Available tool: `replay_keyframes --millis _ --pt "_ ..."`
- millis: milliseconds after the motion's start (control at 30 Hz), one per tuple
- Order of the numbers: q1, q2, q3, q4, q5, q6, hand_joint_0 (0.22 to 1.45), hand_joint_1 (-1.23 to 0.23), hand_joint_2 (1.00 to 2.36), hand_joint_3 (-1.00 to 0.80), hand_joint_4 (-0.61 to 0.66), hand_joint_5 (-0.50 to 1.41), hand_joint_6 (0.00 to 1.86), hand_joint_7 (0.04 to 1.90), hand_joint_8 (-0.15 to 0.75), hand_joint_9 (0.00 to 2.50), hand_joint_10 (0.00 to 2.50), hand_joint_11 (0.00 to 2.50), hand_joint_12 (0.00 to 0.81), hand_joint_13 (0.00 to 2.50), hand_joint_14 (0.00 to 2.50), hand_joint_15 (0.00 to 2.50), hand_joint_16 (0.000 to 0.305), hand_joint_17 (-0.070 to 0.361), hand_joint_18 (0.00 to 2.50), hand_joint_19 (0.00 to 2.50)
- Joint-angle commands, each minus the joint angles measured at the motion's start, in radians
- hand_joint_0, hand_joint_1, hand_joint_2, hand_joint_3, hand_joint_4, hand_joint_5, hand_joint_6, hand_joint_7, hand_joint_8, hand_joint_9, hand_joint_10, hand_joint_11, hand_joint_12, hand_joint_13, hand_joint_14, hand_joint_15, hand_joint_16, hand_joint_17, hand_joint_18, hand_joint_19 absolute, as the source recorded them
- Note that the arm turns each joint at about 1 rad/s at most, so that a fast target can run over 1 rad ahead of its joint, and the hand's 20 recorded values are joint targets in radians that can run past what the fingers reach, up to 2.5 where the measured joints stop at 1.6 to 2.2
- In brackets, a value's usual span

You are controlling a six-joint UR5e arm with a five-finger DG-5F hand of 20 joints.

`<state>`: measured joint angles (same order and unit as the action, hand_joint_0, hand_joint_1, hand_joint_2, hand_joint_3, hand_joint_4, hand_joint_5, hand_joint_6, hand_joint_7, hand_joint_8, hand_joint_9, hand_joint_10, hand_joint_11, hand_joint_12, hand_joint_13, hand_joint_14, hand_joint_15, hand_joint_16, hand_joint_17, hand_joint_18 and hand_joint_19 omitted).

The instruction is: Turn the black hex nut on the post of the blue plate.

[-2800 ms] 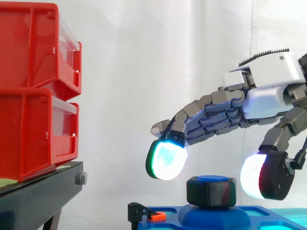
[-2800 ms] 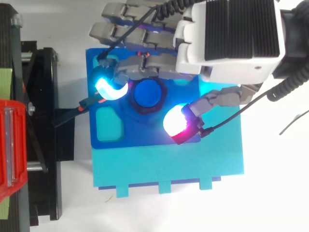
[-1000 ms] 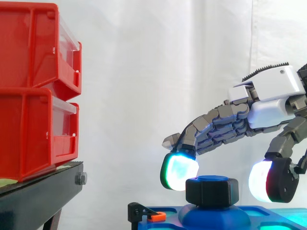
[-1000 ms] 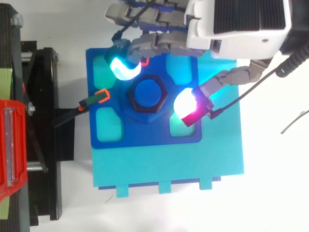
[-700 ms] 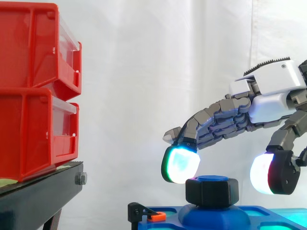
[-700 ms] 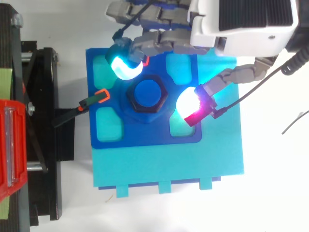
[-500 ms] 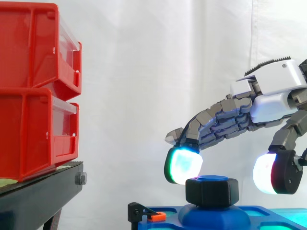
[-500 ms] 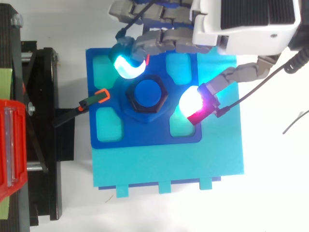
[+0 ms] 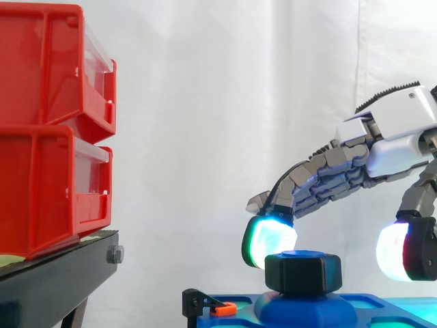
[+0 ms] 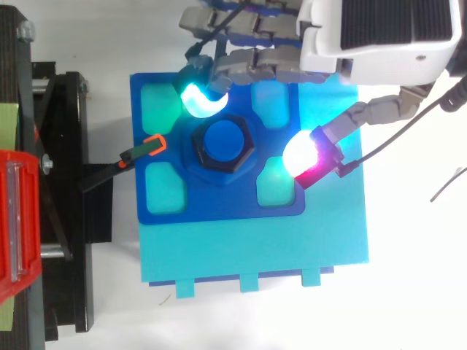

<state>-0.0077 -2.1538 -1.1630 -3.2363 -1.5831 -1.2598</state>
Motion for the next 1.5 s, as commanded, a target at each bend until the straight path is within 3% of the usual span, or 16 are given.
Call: replay_keyframes --millis 0,567,1467 --pt "-0.002 0.002 0.0 -0.008 0.0 -0.001 0.43 -0.81 1.0 -0.5 0.1 -0.3 0.5 0.69 0.138 0.0 0.0 0.0 0.31 0.0 0.0 0.0 0.043 0.097 0.0 0.13" --pt "0.0 0.031 0.0 -0.06 0.006 -0.038 0.44 -0.83 1.0 -0.5 0.12 -0.29 0.5 0.67 0.149 0.0 0.0 0.0 0.313 0.0 0.0 0.0 0.043 0.098 0.01 0.1" --pt "0.028 0.035 0.0 -0.094 0.029 -0.038 0.45 -0.81 1.0 -0.5 0.11 -0.29 0.5 0.67 0.144 0.0 0.0 0.0 0.308 0.0 0.0 0.0 0.042 0.095 0.02 0.1"
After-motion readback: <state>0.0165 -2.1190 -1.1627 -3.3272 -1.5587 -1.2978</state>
